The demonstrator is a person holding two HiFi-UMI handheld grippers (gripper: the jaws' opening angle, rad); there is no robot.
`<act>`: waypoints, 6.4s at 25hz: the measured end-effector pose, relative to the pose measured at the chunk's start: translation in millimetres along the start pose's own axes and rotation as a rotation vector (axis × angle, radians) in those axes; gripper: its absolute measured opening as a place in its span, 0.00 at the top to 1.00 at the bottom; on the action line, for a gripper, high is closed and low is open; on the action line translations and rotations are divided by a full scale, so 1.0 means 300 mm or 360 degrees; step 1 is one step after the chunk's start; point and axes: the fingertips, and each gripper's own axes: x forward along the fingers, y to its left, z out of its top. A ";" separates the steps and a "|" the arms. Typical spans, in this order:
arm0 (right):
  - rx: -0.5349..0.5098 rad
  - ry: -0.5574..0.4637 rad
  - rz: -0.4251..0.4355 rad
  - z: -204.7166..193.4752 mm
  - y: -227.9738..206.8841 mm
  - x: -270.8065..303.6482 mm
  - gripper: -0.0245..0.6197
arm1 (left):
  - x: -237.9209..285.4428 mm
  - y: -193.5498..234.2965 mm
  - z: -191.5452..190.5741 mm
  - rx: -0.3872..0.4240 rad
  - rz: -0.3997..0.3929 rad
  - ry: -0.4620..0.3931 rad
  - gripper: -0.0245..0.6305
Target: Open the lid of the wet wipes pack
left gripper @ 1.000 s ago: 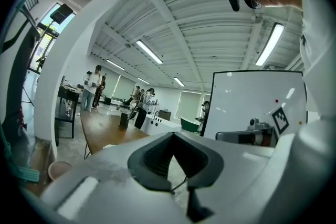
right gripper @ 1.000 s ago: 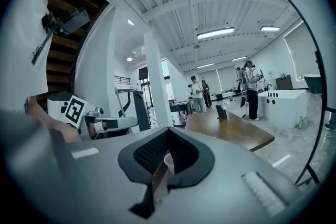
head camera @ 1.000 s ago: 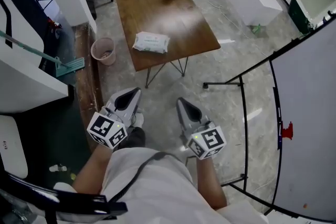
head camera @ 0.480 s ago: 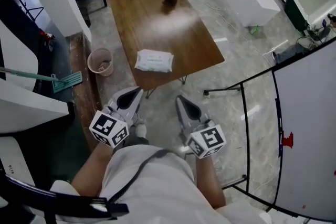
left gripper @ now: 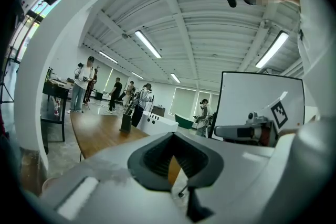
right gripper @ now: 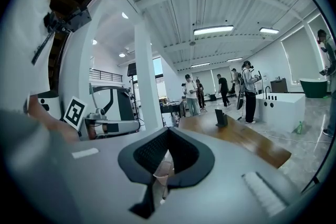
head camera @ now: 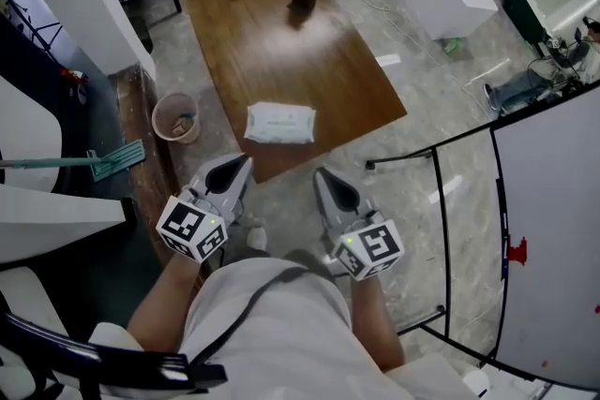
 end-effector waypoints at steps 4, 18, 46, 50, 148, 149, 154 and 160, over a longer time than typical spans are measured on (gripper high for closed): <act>-0.0002 0.0023 -0.0004 0.003 -0.009 0.029 0.95 | 0.016 0.032 -0.002 -0.0003 -0.0001 0.0012 0.95; -0.0147 0.0111 0.0172 -0.032 -0.078 0.183 0.95 | 0.060 0.133 -0.089 -0.0031 0.0163 0.0082 0.95; -0.0751 0.0783 0.0729 -0.476 -0.293 0.606 0.74 | 0.387 0.319 -0.432 -0.0138 0.0514 0.0391 0.89; -0.0841 0.0893 0.0794 -0.571 -0.322 0.632 0.68 | 0.426 0.335 -0.533 -0.0121 0.0534 0.0494 0.89; -0.0283 0.0966 0.0591 -0.581 -0.630 0.887 0.65 | 0.475 0.390 -0.654 -0.0204 0.0639 0.0672 0.96; -0.0289 0.0963 0.0588 -0.578 -0.627 0.886 0.65 | 0.471 0.392 -0.647 -0.0202 0.0646 0.0665 0.96; -0.0295 0.0920 0.0565 -0.545 -0.612 0.871 0.66 | 0.448 0.391 -0.593 -0.0180 0.0655 0.0610 0.96; -0.0289 0.0871 0.0515 -0.505 -0.572 0.825 0.67 | 0.415 0.387 -0.510 -0.0146 0.0640 0.0529 0.96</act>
